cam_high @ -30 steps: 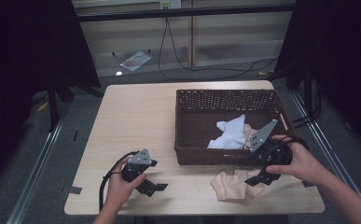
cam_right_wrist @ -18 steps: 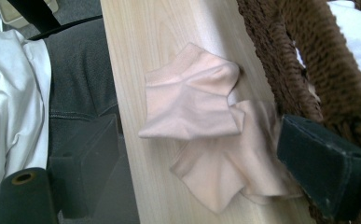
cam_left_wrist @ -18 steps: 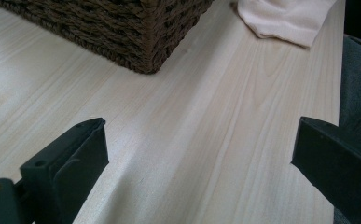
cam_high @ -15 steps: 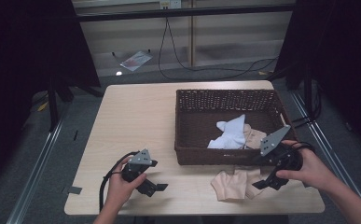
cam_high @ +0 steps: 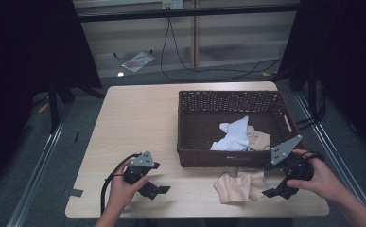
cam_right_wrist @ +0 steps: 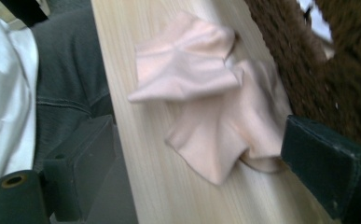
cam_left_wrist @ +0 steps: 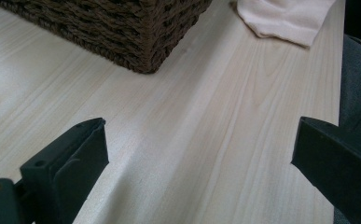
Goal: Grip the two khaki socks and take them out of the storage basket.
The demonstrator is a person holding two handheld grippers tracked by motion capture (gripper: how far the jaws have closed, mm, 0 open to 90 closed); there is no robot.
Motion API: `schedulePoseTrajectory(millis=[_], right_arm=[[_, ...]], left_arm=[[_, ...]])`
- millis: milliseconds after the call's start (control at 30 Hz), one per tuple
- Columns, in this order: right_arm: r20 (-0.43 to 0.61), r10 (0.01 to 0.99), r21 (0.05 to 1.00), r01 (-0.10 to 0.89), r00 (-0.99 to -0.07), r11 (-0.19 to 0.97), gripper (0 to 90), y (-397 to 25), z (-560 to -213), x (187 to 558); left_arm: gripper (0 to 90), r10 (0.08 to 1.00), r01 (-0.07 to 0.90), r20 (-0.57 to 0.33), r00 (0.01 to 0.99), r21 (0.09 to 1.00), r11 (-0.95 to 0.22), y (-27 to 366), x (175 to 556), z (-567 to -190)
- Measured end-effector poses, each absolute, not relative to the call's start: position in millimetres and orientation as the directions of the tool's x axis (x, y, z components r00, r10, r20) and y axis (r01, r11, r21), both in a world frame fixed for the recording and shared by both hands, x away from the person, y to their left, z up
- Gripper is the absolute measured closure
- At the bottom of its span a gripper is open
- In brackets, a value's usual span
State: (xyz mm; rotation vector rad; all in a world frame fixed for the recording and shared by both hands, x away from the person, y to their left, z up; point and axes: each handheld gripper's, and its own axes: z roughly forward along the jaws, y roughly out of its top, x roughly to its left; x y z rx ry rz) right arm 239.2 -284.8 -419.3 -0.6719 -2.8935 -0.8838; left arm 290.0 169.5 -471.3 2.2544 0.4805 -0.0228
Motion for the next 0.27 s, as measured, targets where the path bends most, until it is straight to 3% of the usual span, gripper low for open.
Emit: schedulePoseTrajectory(millis=[267], right_arm=[[0.164, 0.441, 0.550, 0.453, -0.882, 0.701, 10.2, -291, -435, 232]], left_arm=[[3.2, 0.338, 0.353, -0.173, 0.925, 0.722, -0.595, 169, 290, -472]])
